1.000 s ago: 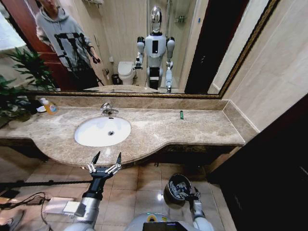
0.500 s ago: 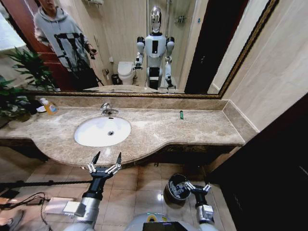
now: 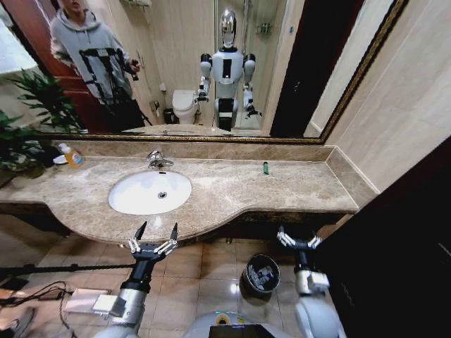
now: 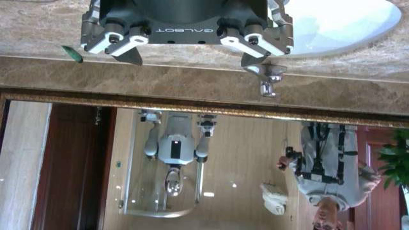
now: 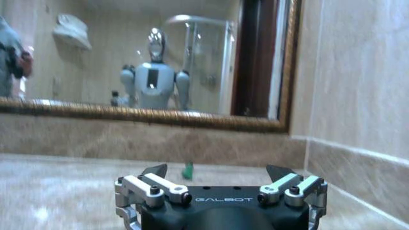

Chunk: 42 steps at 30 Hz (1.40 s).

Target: Pick up the trash from the sink and place it in the trash bin.

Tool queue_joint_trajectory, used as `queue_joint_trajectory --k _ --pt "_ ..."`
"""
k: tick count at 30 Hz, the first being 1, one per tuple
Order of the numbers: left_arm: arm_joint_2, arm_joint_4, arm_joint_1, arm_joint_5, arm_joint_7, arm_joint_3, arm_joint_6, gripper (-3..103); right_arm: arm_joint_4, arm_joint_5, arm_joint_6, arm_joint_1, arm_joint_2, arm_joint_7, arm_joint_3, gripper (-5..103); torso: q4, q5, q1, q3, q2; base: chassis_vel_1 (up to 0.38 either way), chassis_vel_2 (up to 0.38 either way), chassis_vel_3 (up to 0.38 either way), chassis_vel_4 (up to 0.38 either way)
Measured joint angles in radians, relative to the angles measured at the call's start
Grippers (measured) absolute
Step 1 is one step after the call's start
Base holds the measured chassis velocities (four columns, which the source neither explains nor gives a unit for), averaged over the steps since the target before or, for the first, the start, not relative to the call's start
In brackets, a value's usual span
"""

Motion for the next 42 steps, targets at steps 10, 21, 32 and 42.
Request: queue_joint_trajectory --k 10,21,32,42 --pt "0.000 0.000 0.000 0.000 0.000 0.000 0.000 100 -0.049 0.181 -0.152 0.224 -0.100 -0.061 -0.028 100 0.0000 0.0001 0.000 0.000 0.000 0.000 0.000 0.000 0.000" --pt "0.000 0.000 0.000 0.000 0.000 0.000 0.000 100 -0.284 0.278 -0.281 0.567 -0.190 -0.062 -0.099 100 0.0002 -0.0001 0.000 0.000 0.000 0.000 0.000 0.000 0.000" --pt "0.000 0.000 0.000 0.000 0.000 0.000 0.000 100 -0.642 0.188 -0.284 0.882 -0.166 -0.106 -0.202 100 0.0000 0.0000 0.000 0.000 0.000 0.000 0.000 0.000 0.000" --pt "0.000 0.000 0.000 0.000 0.000 0.000 0.000 100 -0.902 0.183 -0.304 1.051 -0.091 -0.129 -0.217 100 -0.0001 -0.0001 0.000 0.000 0.000 0.000 0.000 0.000 0.000"
